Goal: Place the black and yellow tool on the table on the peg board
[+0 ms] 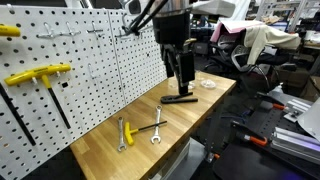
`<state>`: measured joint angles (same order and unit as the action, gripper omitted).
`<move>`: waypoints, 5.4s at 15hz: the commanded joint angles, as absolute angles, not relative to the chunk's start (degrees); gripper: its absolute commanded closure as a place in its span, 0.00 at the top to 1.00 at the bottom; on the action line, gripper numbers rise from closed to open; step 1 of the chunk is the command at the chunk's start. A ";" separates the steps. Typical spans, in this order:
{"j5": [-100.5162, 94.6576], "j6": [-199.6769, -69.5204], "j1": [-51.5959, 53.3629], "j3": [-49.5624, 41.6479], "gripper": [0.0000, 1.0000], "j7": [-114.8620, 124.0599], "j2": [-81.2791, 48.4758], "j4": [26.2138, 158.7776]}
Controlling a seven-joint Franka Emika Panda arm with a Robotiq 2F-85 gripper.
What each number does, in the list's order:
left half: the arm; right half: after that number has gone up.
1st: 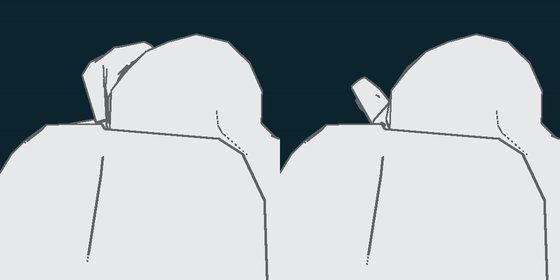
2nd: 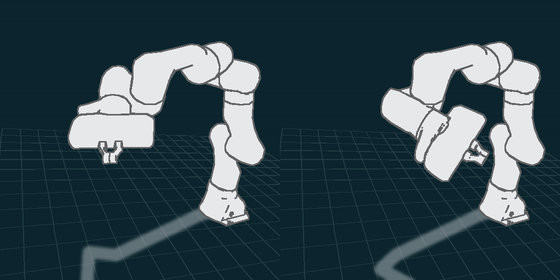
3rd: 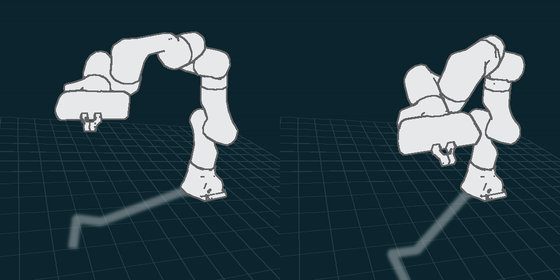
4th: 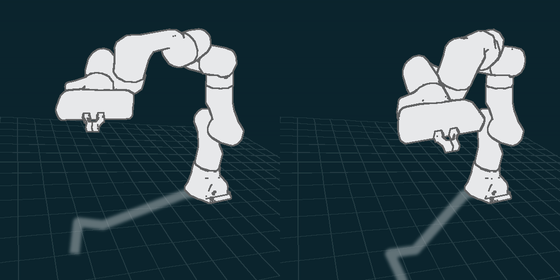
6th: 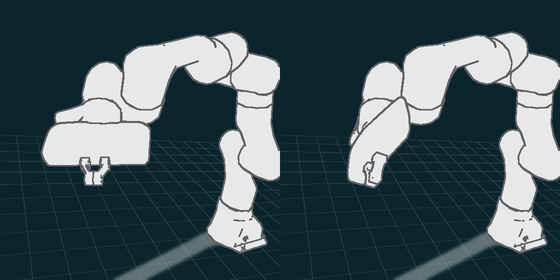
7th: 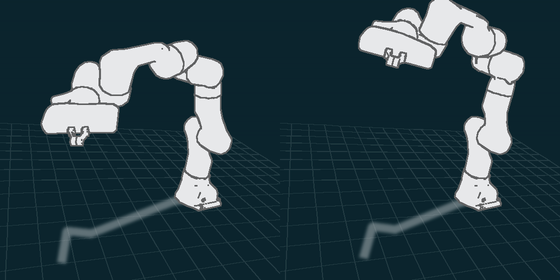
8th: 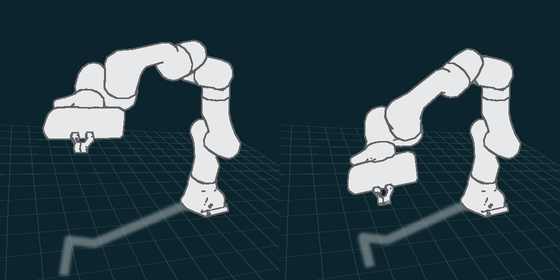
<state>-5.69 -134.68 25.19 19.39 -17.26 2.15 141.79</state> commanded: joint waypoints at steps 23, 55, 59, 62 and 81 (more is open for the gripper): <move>-11.54 -150.30 22.83 19.66 1.00 -15.11 -18.20 131.91; -17.36 -147.27 20.30 15.93 1.00 -18.34 -41.25 114.18; -16.71 -147.64 20.35 15.90 1.00 -18.28 -42.73 114.02; -16.61 -148.01 20.32 15.79 0.86 -18.09 -43.52 113.95; -16.22 -150.50 19.62 17.24 0.02 -15.47 -38.37 119.81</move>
<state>-17.30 -148.08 20.10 16.10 -16.25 -41.73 115.20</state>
